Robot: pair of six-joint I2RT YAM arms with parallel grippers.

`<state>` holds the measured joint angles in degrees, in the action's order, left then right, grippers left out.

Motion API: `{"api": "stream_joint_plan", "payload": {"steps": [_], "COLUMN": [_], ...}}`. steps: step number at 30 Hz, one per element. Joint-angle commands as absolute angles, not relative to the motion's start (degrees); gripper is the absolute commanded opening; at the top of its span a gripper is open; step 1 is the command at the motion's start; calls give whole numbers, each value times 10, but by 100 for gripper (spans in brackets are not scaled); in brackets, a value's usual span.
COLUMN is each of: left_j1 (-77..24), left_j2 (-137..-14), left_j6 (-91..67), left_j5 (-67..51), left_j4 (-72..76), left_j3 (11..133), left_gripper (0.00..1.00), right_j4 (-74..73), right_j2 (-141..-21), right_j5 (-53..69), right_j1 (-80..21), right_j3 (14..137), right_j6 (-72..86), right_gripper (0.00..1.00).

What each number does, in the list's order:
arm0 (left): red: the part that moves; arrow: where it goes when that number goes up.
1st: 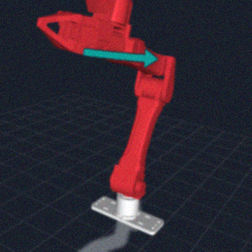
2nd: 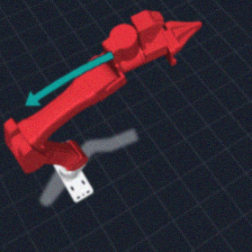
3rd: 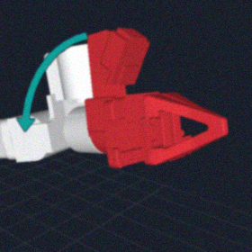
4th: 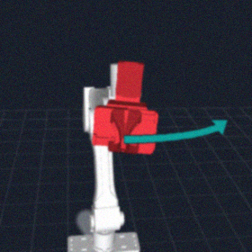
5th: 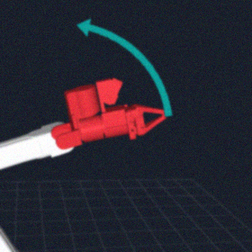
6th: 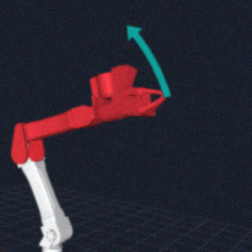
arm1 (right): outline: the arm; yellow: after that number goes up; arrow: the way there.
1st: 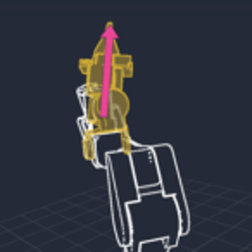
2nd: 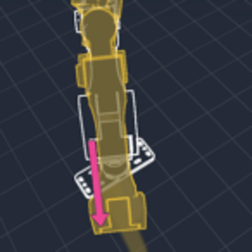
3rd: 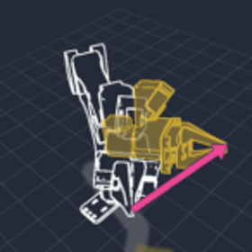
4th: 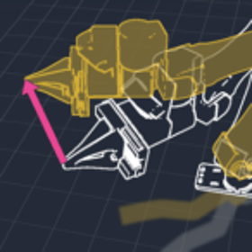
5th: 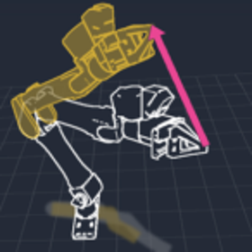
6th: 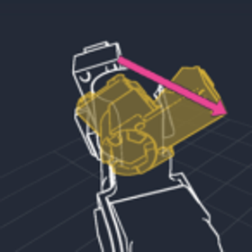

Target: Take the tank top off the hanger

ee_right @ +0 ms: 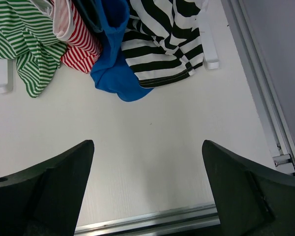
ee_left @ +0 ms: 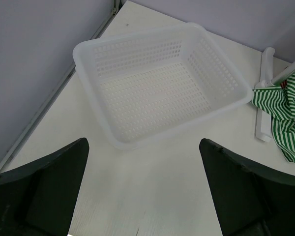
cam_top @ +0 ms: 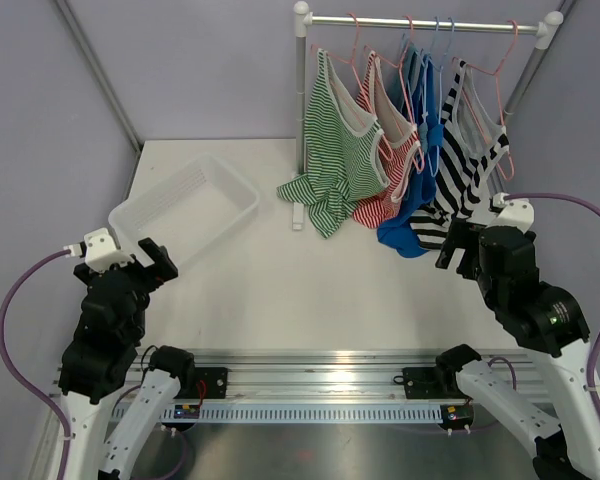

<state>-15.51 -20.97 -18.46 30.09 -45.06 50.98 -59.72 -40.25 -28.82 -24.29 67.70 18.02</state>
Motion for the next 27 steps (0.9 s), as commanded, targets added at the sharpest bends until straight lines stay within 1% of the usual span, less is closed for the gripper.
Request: {"api": "stream_joint_plan", "payload": {"steps": [1, 3, 7, 10, 13, 16, 17, 18, 19, 21, 22, 23, 24, 25, 26, 27], "left_j1": [-160, -160, -160, -160, -161, -161, -161, -161, -161, -161, -161, -161, -161, -161, -161, -161], "left_j2": [-204, -203, -203, -205, -208, -208, -207, -207, -205, -203, -204, -204, -205, -205, -206, -205], "left_j6": [-191, -192, -195, -193, -192, -193, -194, -194, -193, -192, -193, -193, -192, -192, -192, -193], "left_j5": [310, 313, 313, 309, 302, 300, 299, 298, 295, 292, 289, 288, 286, 285, 285, 285], "left_j4": [-430, -432, -429, -429, -424, -422, -423, -420, -420, -417, -417, -417, -414, -414, -415, -415], "left_j3": [516, 514, 513, 514, 506, 500, 498, 497, 494, 491, 490, 490, 489, 488, 489, 488], "left_gripper": [99, 99, 99, 99, 99, 99, 99, 99, 99, 99, 99, 99, 99, 99, 99, 99], "right_j4": [-572, -562, -484, -441, -416, -403, -402, -402, -407, -417, -433, -440, -457, -469, -481, -501], "right_j2": [-406, -403, -396, -425, -495, -584, -631, -655, -705, -756, -804, -828, -852, -905, -931, -956], "right_j5": [-308, -297, -263, -245, -238, -229, -225, -222, -214, -184, -171, -134, -121, -111, -105, -105], "right_j1": [-247, -248, -247, -248, -247, -246, -246, -246, -246, -246, -245, -245, -244, -243, -241, -240], "right_j3": [696, 697, 686, 705, 764, 849, 898, 926, 954, 1042, 1074, 1133, 1164, 1197, 1260, 1289], "right_j6": [188, 187, 179, 166, 132, 89, 68, 59, 41, 26, 13, 6, 4, -13, -18, -24], "right_gripper": [100, 99, 99, 100, 100, 99, 99, 100, 99, 97, 94, 91, 90, 86, 80, 77]}}
